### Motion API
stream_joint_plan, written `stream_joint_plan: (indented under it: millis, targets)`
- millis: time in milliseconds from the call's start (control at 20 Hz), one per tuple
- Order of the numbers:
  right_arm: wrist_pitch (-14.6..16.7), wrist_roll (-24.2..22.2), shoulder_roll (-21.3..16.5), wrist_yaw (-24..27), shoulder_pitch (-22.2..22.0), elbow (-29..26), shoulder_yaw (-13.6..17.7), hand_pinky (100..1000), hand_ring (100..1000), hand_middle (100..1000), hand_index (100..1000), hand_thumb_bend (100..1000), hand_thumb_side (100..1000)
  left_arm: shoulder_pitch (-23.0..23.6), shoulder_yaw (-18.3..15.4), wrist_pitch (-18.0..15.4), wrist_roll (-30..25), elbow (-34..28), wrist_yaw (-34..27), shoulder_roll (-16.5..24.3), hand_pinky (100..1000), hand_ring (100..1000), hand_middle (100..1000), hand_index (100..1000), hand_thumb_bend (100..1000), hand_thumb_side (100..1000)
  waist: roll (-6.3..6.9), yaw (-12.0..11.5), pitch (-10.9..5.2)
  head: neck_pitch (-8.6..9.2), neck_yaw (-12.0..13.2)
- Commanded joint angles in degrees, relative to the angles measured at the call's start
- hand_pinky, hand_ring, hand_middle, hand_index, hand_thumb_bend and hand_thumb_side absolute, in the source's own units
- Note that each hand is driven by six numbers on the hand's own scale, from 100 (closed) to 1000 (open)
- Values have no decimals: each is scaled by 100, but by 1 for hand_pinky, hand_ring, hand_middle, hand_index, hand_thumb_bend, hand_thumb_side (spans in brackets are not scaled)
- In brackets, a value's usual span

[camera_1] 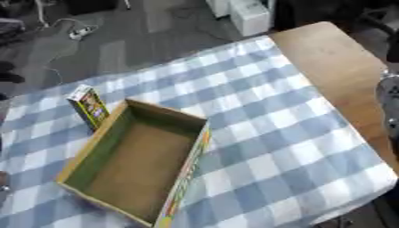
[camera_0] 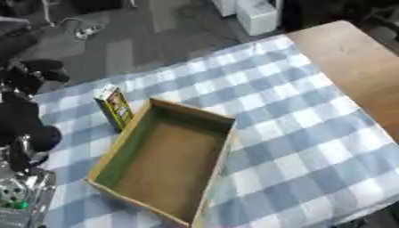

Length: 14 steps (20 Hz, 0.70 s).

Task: Pick up objects on the table and place them in the box.

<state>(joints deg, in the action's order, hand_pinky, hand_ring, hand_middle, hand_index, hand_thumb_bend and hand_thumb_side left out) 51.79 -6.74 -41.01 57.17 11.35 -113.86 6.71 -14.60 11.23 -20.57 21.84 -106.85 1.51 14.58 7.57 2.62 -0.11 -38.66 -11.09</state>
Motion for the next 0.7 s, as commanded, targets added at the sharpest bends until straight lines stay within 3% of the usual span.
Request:
stream_joint_plan:
  millis: [50,300,700]
  targets:
    - [-93,6,-91,42,-20,-74,-22,405,343,361,453,100,1000,-73,-41,96,-11,6,15,48,508,609,750,815,1000,622,-72,-6,-34,145,107]
    - [-366,210,-83,147,-65,-74,21,436,391,437,503,100,1000,-203,-125,417,-66,337,145,136,509,615,776,848,1000,591,-81,24,-46,276,71]
    - [-482,257,-112,171,-90,-74,40,441,395,441,508,100,1000,-629,-192,1184,-150,1116,513,427,493,607,793,873,1000,554,-62,68,-92,305,133]
